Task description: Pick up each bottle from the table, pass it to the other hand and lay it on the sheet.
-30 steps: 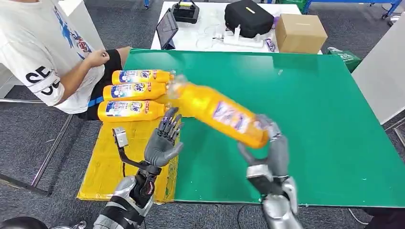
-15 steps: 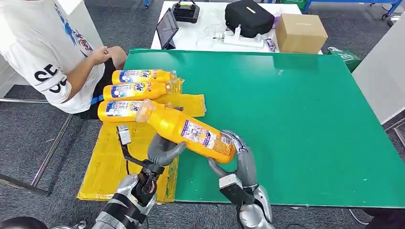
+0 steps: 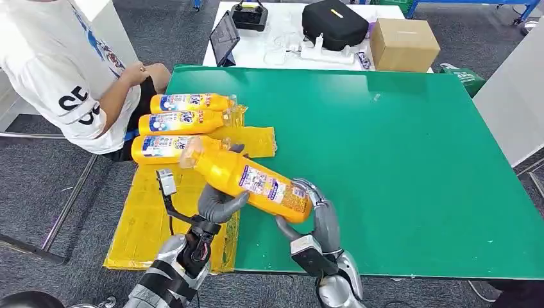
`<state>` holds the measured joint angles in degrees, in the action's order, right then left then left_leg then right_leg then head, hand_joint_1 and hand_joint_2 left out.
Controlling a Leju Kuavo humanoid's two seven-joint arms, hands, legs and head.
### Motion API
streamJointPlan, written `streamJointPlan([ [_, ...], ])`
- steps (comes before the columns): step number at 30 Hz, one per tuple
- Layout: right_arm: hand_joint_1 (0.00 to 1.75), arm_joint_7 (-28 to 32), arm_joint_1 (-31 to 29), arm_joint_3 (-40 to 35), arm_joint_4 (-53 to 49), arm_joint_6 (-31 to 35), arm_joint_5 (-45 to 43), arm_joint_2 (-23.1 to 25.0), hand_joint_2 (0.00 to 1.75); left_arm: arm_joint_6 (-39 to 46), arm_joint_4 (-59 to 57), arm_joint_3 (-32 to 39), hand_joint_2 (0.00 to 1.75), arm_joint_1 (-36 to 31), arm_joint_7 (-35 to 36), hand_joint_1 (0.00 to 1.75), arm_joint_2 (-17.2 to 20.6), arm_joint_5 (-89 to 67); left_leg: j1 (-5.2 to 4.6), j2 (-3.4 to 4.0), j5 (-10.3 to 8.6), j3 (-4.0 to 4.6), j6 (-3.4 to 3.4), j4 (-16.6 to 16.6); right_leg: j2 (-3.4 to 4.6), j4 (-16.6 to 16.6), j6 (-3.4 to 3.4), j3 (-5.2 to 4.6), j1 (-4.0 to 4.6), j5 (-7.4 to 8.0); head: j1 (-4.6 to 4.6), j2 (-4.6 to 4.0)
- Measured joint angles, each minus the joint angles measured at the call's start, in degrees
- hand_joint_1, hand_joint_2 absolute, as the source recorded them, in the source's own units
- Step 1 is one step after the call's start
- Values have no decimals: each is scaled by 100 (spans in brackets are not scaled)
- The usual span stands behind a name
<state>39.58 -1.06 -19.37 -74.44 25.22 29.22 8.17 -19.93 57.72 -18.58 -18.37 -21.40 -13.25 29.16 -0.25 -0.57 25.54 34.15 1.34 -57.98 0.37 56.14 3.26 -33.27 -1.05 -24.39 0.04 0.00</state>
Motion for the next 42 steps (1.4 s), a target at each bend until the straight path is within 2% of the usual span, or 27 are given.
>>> streamJointPlan([
  [10, 175, -66, -188, -22, 468, -227, -168, 114, 175, 160, 46, -92, 175, 98, -61, 0, 0, -212, 0, 1, 0, 0, 0, 0, 0, 1, 0, 0, 0, 0, 0, 0],
  [17, 175, -142, -660, -324, 1397, -116, -50, 426, 175, 247, -46, -127, 175, 28, -131, 0, -2, -336, 2, 0, -2, -4, -2, 0, 0, 1, 0, 0, 2, 0, 0, 0],
  [18, 175, -140, -713, -381, 1535, -107, -50, 450, 175, 234, -61, -129, 175, 29, -127, 17, -4, -330, 2, 1, -2, -4, -2, 0, 1, 1, 0, 0, 2, 0, -2, 0],
  [19, 175, -122, -748, -435, 1663, -55, -70, 481, 175, 212, -79, -127, 175, 32, -112, 63, 0, -317, 2, 4, -2, -3, -2, 0, 2, 2, 0, 0, 1, 0, 0, 0],
  [20, 175, -107, -796, -468, 1760, -35, -92, 490, 175, 170, -105, -122, 175, 36, -100, 161, 18, -269, 2, 6, -2, -3, -2, 0, 2, 2, 0, -2, 1, 0, -4, 0],
  [21, 175, -83, -835, -496, 1853, -15, -116, 496, 175, 114, -131, -120, 175, 37, -98, 175, 33, -251, 2, 5, -2, -3, -2, 0, 3, 2, 0, -2, 1, 0, -2, 0],
  [39, 175, -107, -1132, -688, 2494, 59, -181, 601, 175, 92, -304, -57, 175, 46, -120, 175, 120, -177, 2, 5, -2, -3, -2, 0, 3, 1, 0, -4, 1, 0, 0, 0],
  [40, 5, -105, -1139, -693, 2507, 59, -181, 603, 175, 92, -304, -52, 175, 46, -122, 175, 122, -168, 2, 5, -2, -3, -2, 0, 3, 1, 0, -4, 1, 0, -2, 0],
  [41, 0, -105, -1147, -693, 2520, 57, -184, 603, 0, 94, -304, -48, 175, 46, -122, 175, 125, -164, 1, 5, -2, -2, -2, 0, 3, 1, 0, -4, 1, 0, -2, 0],
  [42, 0, -105, -1154, -695, 2529, 57, -184, 603, 0, 98, -304, -39, 175, 48, -122, 175, 125, -162, 1, 5, -2, -2, -2, 0, 3, 1, 0, -4, 1, 0, 0, 0],
])
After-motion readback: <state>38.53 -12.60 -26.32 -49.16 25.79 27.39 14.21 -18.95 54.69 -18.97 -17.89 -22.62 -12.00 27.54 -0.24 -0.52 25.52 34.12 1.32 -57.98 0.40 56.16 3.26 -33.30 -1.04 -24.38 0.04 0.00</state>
